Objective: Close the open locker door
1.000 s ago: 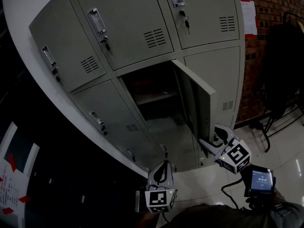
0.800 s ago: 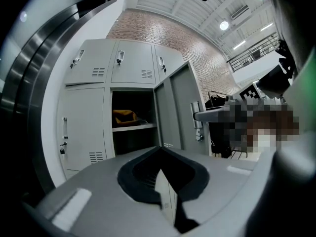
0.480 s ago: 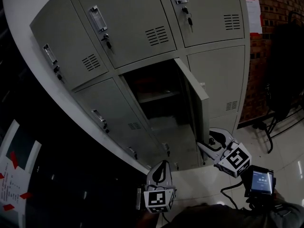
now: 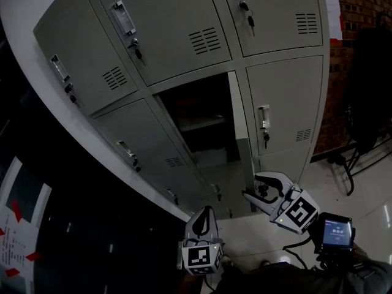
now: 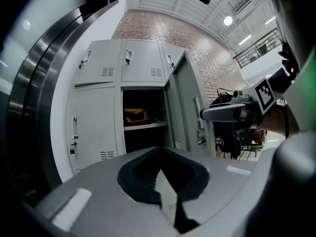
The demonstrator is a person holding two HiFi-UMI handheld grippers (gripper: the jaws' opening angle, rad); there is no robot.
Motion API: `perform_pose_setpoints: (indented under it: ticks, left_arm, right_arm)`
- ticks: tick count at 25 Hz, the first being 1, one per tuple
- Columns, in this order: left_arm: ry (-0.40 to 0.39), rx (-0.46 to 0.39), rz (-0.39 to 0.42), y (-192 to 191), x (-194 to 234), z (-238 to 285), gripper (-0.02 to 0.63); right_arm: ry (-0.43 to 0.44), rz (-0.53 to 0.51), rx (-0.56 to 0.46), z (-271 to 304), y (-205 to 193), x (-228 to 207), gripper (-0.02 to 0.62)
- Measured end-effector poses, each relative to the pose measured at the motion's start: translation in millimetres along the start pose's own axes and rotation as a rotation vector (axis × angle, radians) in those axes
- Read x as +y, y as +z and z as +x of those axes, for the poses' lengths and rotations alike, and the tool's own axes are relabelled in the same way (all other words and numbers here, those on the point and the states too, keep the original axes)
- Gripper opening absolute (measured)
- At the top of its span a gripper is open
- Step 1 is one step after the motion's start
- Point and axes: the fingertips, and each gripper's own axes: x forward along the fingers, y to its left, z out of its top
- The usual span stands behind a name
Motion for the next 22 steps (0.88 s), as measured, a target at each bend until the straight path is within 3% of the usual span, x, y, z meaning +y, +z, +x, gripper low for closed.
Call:
perform_pose_setpoints:
  ticks: [13, 22]
  left_arm:
    - [-0.078, -0.056, 0.003, 1.6, 87.9, 44.0, 0.0]
    - [-0.098, -0.066, 0.002, -4.5, 147.0, 65.5, 0.0]
  right_arm:
    - [-0.02, -0.16, 0.035, 97.5, -5.5, 30.6, 0.179]
    - [-0.113, -0.178, 0.081, 167.3, -17.1, 21.5, 0.161]
